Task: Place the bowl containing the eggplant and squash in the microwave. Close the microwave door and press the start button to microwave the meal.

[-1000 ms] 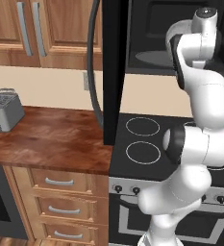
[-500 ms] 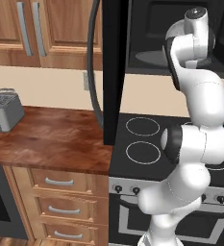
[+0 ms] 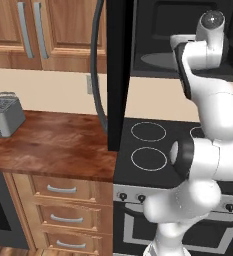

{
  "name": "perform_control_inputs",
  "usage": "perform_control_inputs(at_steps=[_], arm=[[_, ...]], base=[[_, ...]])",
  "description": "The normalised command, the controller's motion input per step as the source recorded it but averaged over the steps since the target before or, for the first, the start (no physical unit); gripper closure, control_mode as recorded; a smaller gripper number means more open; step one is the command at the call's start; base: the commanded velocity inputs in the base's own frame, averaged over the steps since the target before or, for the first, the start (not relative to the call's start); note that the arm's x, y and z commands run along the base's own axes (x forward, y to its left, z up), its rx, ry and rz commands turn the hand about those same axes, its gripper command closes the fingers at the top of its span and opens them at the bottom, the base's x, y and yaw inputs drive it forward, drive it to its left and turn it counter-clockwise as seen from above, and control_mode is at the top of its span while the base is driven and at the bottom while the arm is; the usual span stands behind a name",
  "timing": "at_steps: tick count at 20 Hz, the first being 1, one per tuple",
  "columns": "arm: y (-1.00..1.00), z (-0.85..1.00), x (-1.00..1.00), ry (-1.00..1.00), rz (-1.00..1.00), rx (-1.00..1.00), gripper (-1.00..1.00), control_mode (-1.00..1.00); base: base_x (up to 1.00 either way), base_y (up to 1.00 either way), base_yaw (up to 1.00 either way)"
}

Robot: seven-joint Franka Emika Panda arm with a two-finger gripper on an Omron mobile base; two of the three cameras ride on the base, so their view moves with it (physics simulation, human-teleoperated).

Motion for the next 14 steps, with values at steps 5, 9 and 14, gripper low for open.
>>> perform_control_inputs(at_steps=[5,9,14], arm=[[0.12,0.03,-0.39,-0.48,0.00,0.00,-1.00,-1.00],[0.19,0.42,-1.00,-0.25,0.01,-0.11,-1.00,-1.00],[0.31,0.43,-1.00,0.02,0.03,-0.28,-1.00,-1.00]], base=[[0.00,0.00,0.00],[0.00,0.00,0.00],[0.00,0.00,0.00]])
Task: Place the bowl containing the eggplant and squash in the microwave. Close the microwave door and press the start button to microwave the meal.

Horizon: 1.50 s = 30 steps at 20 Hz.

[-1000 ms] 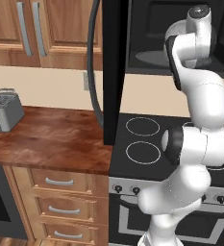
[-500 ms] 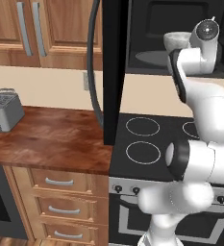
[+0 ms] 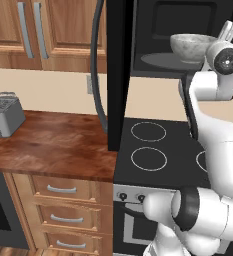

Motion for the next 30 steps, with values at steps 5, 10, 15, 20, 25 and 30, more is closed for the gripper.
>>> perform_control_inputs(at_steps=[5,10,15,20,25,30], arm=[[0.27,0.46,-1.00,0.07,0.08,-0.35,-1.00,-1.00],[0.34,0.41,-1.00,0.08,0.02,-0.17,-1.00,-1.00],[0.46,0.47,-1.00,0.29,0.00,-0.07,-1.00,-1.00],[0.54,0.27,-0.91,0.36,0.12,-0.36,-1.00,-1.00],[0.44,-0.17,-0.82,0.21,0.29,-0.63,-1.00,-1.00],[0.32,-0.45,-0.24,0.33,0.33,-0.81,-1.00,-1.00]], base=[[0.00,0.00,0.00],[0.00,0.00,0.00],[0.00,0.00,0.00],[0.00,0.00,0.00],[0.00,0.00,0.00],[0.00,0.00,0.00]])
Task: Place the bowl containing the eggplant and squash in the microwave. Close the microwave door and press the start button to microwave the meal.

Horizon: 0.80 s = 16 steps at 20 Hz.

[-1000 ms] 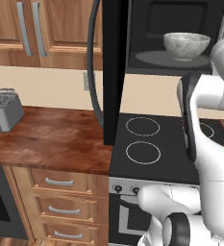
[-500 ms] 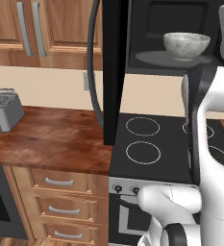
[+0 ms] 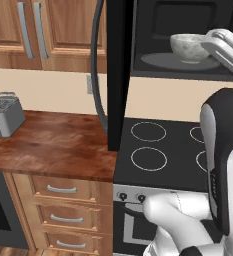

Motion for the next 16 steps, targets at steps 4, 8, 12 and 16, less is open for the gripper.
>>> perform_control_inputs(at_steps=[4,8,12,16], arm=[[0.35,-0.33,-0.13,0.41,0.35,-0.87,-1.00,-1.00],[0.30,-0.04,-0.42,0.34,0.38,-0.84,-1.00,-1.00],[0.41,0.00,-0.51,0.32,0.32,-0.80,-1.00,-1.00],[0.78,-0.14,-0.04,0.09,0.10,-0.64,-1.00,-1.00]], base=[[0.00,0.00,0.00],[0.00,0.00,0.00],[0.00,0.00,0.00],[0.00,0.00,0.00]])
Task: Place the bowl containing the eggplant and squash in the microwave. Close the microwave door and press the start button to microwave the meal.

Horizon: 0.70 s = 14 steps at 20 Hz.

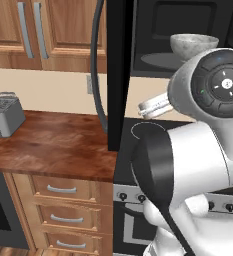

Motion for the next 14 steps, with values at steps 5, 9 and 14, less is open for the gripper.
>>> perform_control_inputs(at_steps=[5,9,14], arm=[[0.91,-0.13,0.00,-0.03,0.01,-0.45,-1.00,-1.00],[0.98,-0.25,0.00,-0.04,0.00,-0.38,-1.00,-1.00],[0.87,-0.51,0.02,-0.06,0.00,-0.29,-1.00,-1.00]], base=[[0.00,0.00,0.00],[0.00,0.00,0.00],[0.00,0.00,0.00]])
